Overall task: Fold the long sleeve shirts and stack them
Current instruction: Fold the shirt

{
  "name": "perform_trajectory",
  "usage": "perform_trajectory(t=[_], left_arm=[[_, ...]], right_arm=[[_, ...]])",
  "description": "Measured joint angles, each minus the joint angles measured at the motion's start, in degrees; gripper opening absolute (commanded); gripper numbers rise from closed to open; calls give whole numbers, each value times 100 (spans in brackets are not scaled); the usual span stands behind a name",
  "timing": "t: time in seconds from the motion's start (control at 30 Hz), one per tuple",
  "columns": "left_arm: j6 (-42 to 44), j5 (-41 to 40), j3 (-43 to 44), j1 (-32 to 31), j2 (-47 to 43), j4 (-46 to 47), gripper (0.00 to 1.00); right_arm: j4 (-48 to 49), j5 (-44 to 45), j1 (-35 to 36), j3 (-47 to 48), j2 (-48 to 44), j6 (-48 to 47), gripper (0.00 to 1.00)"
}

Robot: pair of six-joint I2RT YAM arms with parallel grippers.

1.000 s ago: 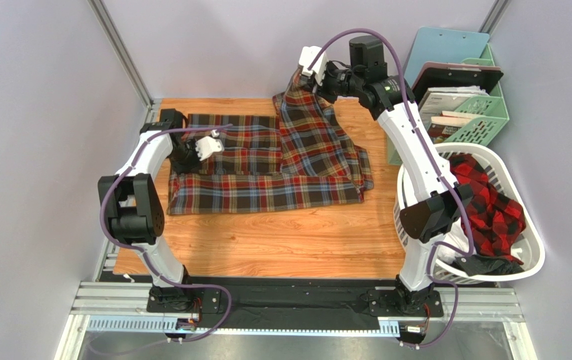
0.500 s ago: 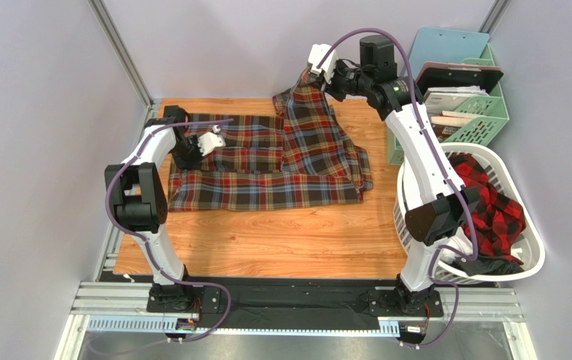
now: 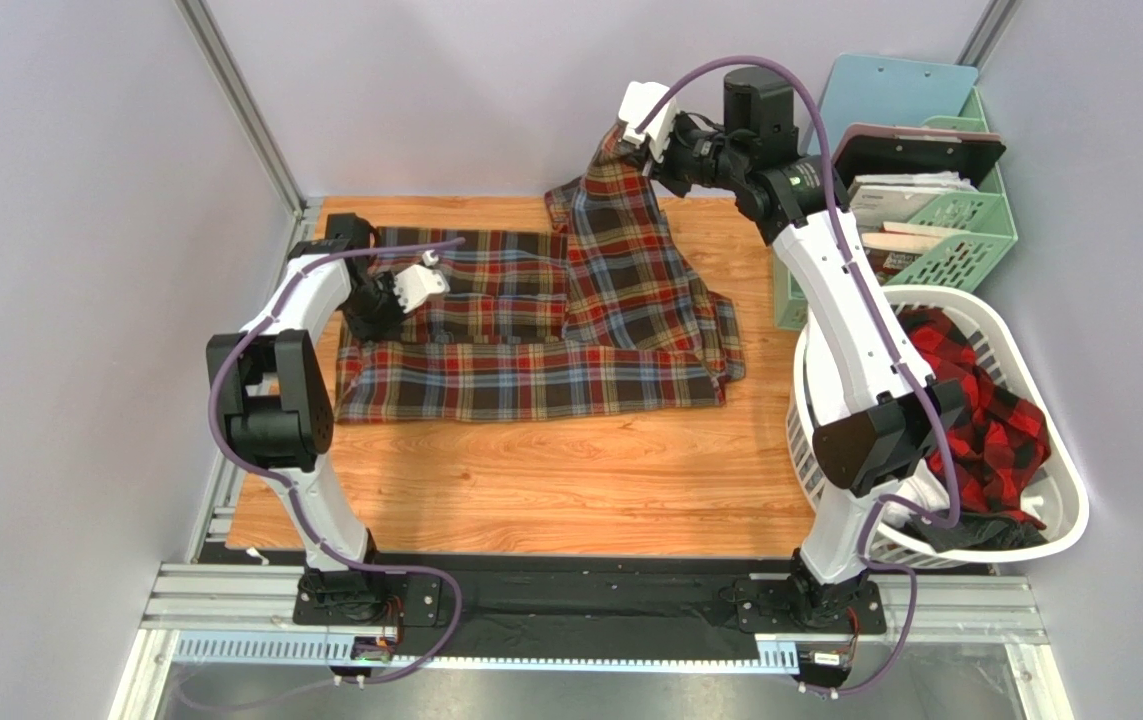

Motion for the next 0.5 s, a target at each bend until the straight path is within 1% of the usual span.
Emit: perform_trajectory(t=[0.33, 0.5], left_arm=[[-125, -4, 111, 0, -57, 177, 0], [-101, 11, 111, 0, -59, 122, 0]], right_arm=[[188, 144, 0, 4, -157, -7, 0], [236, 155, 0, -74, -179, -4, 0]])
